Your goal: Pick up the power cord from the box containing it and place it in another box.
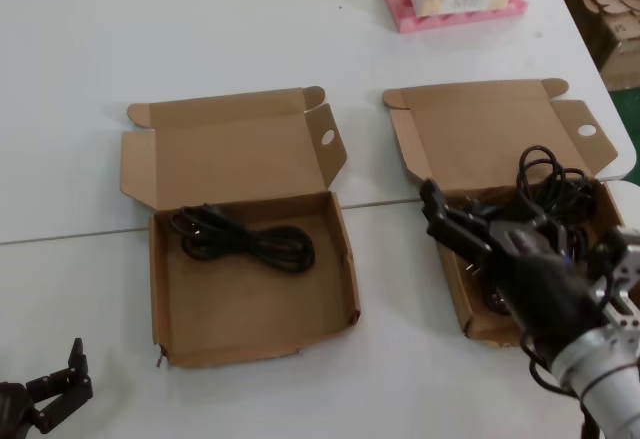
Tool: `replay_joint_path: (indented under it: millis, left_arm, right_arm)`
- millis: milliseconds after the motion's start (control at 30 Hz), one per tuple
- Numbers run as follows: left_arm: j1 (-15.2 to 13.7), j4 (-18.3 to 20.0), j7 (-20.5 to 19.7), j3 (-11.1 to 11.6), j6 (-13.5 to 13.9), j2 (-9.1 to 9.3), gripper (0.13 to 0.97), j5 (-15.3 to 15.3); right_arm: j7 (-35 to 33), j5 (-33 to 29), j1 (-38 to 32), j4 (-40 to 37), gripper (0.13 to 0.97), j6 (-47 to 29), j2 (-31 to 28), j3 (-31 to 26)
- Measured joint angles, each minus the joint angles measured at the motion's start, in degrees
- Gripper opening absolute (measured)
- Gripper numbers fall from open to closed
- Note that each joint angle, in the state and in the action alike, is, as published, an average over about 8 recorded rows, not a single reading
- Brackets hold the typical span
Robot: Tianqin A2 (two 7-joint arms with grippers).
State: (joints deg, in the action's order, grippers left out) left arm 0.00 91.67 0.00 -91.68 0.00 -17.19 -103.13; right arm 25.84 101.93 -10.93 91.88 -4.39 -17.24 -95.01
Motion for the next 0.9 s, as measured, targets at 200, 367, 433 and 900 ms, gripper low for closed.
replay_joint_path:
  millis: [200,367,433,900]
  left_arm:
    - [0.00,0.00,0.00,0.00,0.00,0.00,0.935,0.00]
    - [0.00,0.00,0.00,0.00,0.00,0.00,0.960,0.00]
    - [0.00,0.00,0.00,0.00,0.00,0.00,0.965,0.00]
    - [0.00,0.00,0.00,0.00,0.00,0.00,0.966,0.00]
  right_arm:
    - [0.00,0.34,3.06,-0.06,0.966,1.23,0.02,0.94]
    - [0.00,0.62,5.64,-0.11,0.966,2.28,0.03,1.73]
    - [0.00,0.74,6.68,-0.13,0.966,2.69,0.03,2.05]
    - [0.00,1.06,9.63,-0.18,0.966,3.87,0.05,2.95]
